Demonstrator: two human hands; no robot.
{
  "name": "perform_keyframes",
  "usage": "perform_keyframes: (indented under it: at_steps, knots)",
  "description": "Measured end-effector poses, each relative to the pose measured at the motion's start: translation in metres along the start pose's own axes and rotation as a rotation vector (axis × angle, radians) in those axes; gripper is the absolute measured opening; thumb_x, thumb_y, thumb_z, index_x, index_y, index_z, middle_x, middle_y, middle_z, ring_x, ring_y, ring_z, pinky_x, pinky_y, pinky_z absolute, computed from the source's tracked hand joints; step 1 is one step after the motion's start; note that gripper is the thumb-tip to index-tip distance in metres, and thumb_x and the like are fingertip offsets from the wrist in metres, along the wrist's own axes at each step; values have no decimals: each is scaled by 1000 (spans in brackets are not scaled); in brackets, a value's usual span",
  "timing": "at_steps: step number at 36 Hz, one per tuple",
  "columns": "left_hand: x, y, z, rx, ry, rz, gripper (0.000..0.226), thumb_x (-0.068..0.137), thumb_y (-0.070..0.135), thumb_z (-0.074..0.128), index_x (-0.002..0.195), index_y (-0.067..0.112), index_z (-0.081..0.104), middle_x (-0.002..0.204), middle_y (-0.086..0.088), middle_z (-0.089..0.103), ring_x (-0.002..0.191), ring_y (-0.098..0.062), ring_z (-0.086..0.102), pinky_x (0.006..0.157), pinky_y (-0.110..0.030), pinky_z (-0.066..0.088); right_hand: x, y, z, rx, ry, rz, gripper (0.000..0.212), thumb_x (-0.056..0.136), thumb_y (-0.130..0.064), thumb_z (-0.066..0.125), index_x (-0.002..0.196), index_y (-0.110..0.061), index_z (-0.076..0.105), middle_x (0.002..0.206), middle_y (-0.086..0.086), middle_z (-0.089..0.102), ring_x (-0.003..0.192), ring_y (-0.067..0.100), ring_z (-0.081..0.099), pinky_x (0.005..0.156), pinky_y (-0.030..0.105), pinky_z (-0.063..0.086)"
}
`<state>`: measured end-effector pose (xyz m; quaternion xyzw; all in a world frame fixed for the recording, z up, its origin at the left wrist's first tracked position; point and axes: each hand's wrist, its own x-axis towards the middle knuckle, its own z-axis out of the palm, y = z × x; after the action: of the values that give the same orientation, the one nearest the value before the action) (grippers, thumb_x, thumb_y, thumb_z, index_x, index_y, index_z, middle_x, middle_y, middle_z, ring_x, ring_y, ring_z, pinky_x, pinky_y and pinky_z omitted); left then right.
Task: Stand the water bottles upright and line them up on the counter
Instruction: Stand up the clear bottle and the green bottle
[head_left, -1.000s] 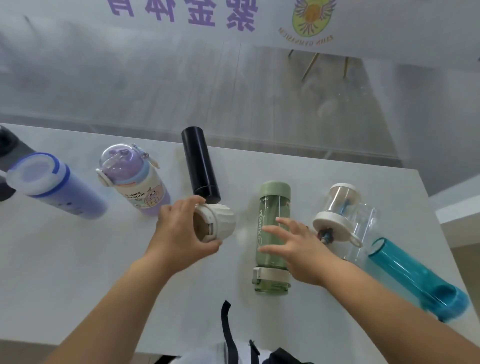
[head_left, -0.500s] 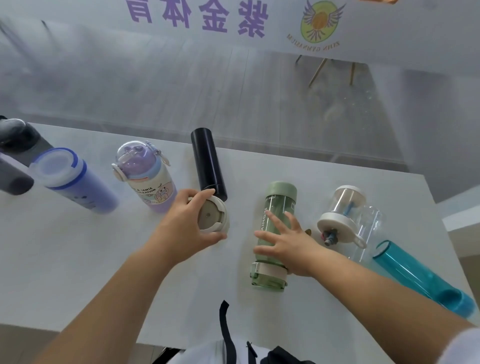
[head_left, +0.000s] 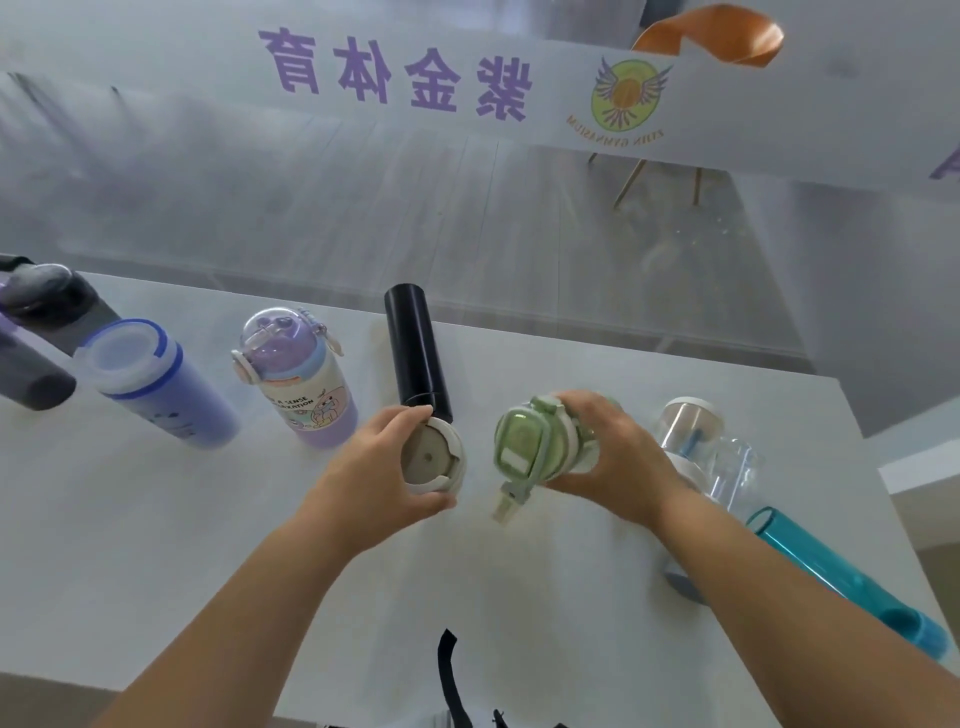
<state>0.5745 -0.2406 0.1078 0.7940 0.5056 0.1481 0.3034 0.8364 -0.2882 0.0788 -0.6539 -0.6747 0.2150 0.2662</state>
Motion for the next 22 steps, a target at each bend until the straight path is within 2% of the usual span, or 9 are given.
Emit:
perform_keyframes:
  at_steps: [3, 5, 7, 9, 12, 16, 18, 22]
  knots:
    - [2, 4, 3, 6, -49, 22, 86, 64, 38, 81, 137, 25, 39, 134, 11, 44, 112, -8, 47, 90, -16, 36, 2, -4, -13, 165, 81, 138, 73, 60, -37, 87, 121, -39, 47, 113, -13, 58, 100, 7, 55, 84, 14, 42]
    - [4, 6, 7, 0, -67, 26, 86, 64, 40, 81, 138, 24, 39, 135, 11, 44, 113, -8, 48, 90, -15, 37, 3, -5, -19, 256, 136, 194, 68, 61, -34, 87, 115, -44, 46, 108, -16, 60, 101, 6, 56, 82, 11, 40]
    - [6, 8, 10, -1, -82, 32, 88, 62, 43, 81, 137, 25, 40, 135, 12, 44, 113, -8, 49, 93, -18, 40, 5, -5, -22, 352, 172, 261, 61, 63, -36, 85, 111, -43, 47, 107, -20, 61, 105, 9, 56, 85, 18, 45]
    - [8, 10, 12, 3, -104, 43, 88, 62, 45, 80, 137, 26, 39, 135, 14, 43, 113, -7, 48, 94, -20, 42, 8, -2, -22, 424, 207, 340, 59, 62, -45, 83, 109, -42, 48, 110, -20, 61, 110, 14, 57, 91, 35, 50]
    - [11, 13, 13, 15, -143, 55, 87, 63, 48, 78, 137, 29, 37, 136, 16, 39, 115, -7, 47, 97, -24, 44, 11, 0, -22, 509, 251, 461, 62, 51, -60, 81, 103, -49, 50, 111, -16, 65, 108, 19, 62, 90, 49, 52]
    - [12, 13, 11, -2, -180, 55, 83, 66, 49, 75, 137, 31, 36, 135, 18, 36, 113, -6, 45, 96, -24, 44, 11, 3, -26, 537, 227, 501, 77, 46, -68, 79, 113, -45, 48, 115, -14, 65, 110, 22, 62, 90, 51, 52]
    - [12, 12, 9, -18, -185, 56, 79, 69, 50, 73, 137, 32, 37, 135, 18, 37, 112, -5, 45, 96, -23, 43, 10, 3, -28, 549, 196, 491, 84, 45, -66, 80, 119, -38, 49, 117, -11, 64, 111, 23, 61, 91, 49, 53]
    - [12, 13, 8, -30, -177, 47, 71, 74, 52, 68, 136, 32, 39, 134, 18, 39, 112, -5, 47, 96, -24, 44, 8, 3, -31, 537, 136, 457, 86, 48, -58, 83, 123, -30, 50, 121, -5, 63, 113, 23, 59, 96, 44, 51]
